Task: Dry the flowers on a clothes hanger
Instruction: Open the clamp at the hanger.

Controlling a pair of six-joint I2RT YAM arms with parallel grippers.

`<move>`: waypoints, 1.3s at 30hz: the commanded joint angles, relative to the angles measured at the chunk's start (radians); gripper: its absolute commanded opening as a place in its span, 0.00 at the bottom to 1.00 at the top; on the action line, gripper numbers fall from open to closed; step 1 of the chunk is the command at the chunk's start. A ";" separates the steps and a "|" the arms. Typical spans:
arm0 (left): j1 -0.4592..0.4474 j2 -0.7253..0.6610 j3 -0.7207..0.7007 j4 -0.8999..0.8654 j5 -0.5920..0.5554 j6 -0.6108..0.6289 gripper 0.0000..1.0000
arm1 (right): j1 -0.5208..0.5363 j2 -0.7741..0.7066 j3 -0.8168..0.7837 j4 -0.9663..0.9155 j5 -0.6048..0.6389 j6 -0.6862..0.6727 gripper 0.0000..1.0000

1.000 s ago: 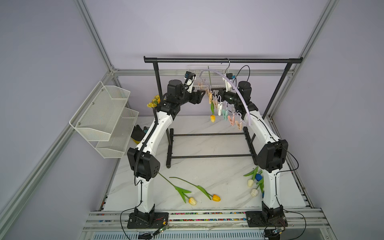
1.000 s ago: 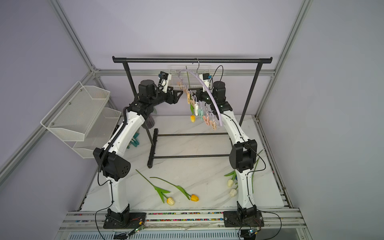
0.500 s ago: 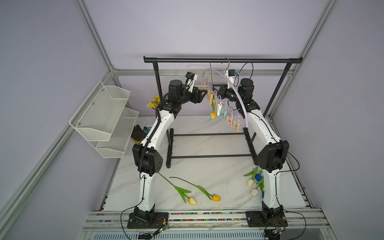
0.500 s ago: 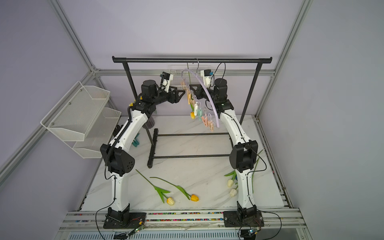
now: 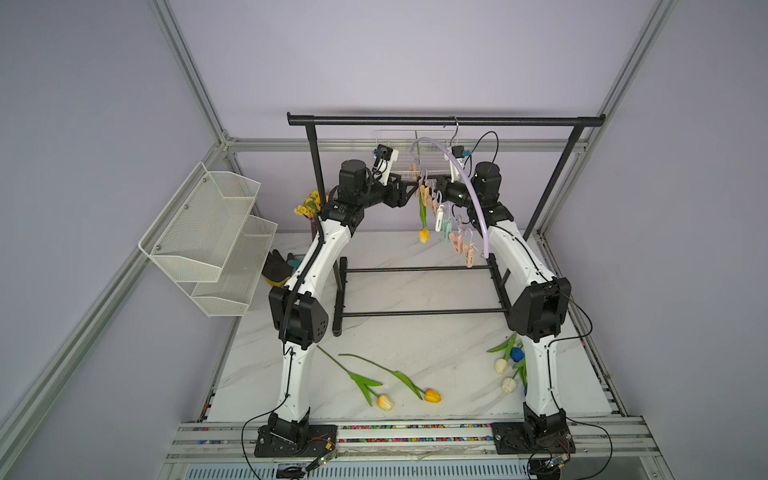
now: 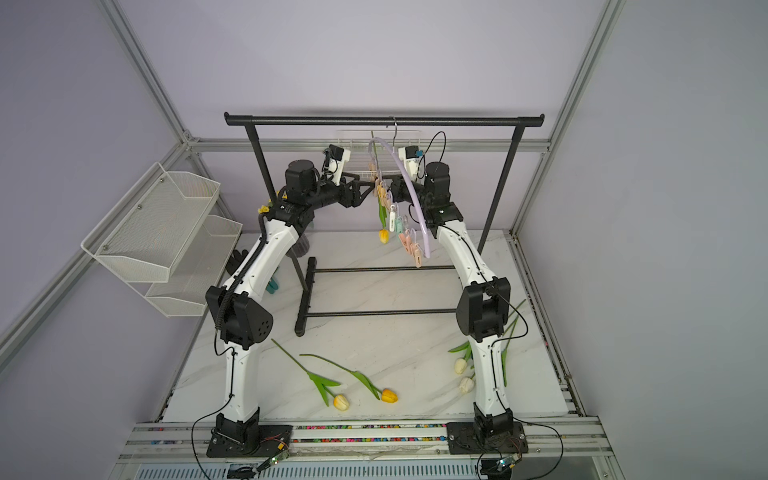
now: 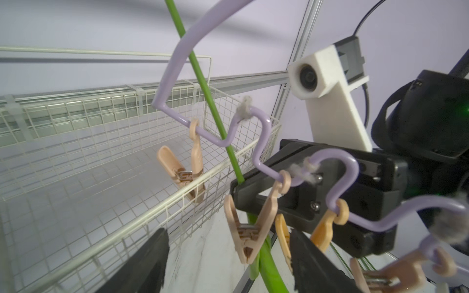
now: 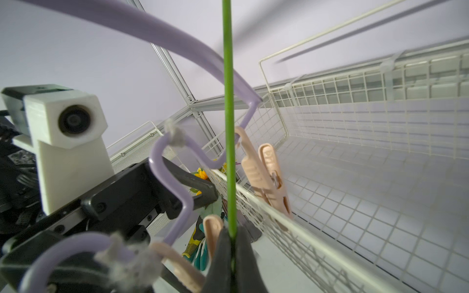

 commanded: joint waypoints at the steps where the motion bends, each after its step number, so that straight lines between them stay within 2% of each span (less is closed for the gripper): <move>1: 0.005 -0.001 0.030 0.047 0.042 -0.012 0.75 | -0.004 0.013 0.025 0.045 -0.026 0.031 0.00; 14: 0.002 -0.006 0.028 0.042 0.031 0.015 0.74 | 0.001 0.015 0.020 0.082 -0.073 0.061 0.00; 20: 0.003 -0.013 0.029 0.037 0.033 0.033 0.63 | 0.004 0.016 0.027 0.086 -0.090 0.068 0.00; 39: 0.003 -0.008 0.029 0.048 0.092 0.031 0.65 | 0.007 0.030 0.051 0.090 -0.135 0.090 0.00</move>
